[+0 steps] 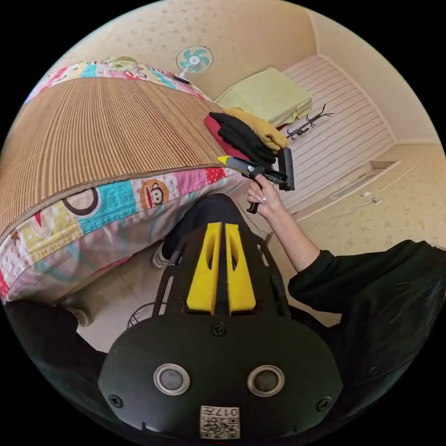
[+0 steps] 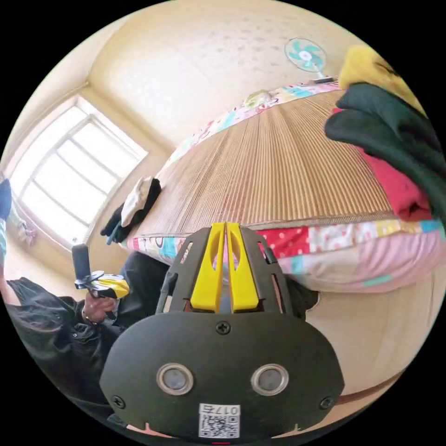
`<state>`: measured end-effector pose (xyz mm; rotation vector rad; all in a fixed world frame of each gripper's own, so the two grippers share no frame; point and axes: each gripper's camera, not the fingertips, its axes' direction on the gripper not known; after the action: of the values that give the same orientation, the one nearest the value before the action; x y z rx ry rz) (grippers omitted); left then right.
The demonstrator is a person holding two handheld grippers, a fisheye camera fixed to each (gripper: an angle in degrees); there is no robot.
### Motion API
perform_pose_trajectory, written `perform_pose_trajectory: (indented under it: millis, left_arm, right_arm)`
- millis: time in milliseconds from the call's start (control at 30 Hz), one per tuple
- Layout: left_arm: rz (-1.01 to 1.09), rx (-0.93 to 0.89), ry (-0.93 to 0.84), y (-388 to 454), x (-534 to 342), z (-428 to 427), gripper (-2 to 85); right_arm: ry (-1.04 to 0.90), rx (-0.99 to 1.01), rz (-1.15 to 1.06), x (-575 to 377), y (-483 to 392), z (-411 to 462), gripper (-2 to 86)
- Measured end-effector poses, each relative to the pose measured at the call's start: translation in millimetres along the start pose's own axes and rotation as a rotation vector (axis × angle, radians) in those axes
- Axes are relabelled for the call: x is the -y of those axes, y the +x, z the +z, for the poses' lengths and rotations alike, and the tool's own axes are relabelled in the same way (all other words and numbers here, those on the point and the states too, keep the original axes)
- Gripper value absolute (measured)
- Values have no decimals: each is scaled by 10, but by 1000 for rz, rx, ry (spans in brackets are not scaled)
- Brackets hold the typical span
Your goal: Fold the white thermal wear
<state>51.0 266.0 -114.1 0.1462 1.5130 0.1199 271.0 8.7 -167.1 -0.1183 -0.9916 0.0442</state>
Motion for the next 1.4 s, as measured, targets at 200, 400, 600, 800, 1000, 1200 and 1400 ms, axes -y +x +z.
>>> perform_pose_trajectory:
  millis: [200, 400, 600, 800, 1000, 1200, 1400]
  left_arm:
    - [-194, 254, 185, -555, -33, -357, 11]
    - [-381, 446, 324, -1373, -54, -876, 67]
    - [-329, 696, 397, -1939, 1276, -1390, 104]
    - [-402, 906, 395, -2624, 2820, -1055, 119]
    - [-388, 997, 194, -3049, 3016, -321, 53]
    - [-388, 681, 213, -2566, 1935, -162, 6]
    - [-384, 738, 119, -1559, 563, 75, 0]
  right_arm:
    - [-137, -210, -81, 272, -610, 1340, 6]
    - [200, -163, -84, -446, -595, 1422, 5]
    - [215, -20, -88, -524, -359, 1533, 7]
    - [200, 9, -136, -502, -270, 1623, 5]
    - [226, 151, -67, -576, 79, 1569, 5]
    - [219, 153, -39, -621, 228, 1476, 6]
    - [190, 271, 17, -686, 485, 1391, 5]
